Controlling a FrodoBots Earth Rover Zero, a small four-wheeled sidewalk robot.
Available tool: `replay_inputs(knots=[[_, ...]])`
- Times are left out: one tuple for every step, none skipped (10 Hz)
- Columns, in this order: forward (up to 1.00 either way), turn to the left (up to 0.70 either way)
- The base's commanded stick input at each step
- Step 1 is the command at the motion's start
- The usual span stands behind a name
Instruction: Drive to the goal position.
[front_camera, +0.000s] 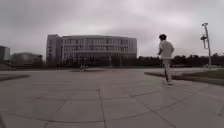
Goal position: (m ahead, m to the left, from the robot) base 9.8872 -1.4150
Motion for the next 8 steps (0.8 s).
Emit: replay_inputs(knots=[[0.05, 0.00], [0.05, 0.00], [0.05, 0.00], [0.36, 0.00], [0.63, 0.00], [0.70, 0.00], [0.70, 0.00], [0.70, 0.00]])
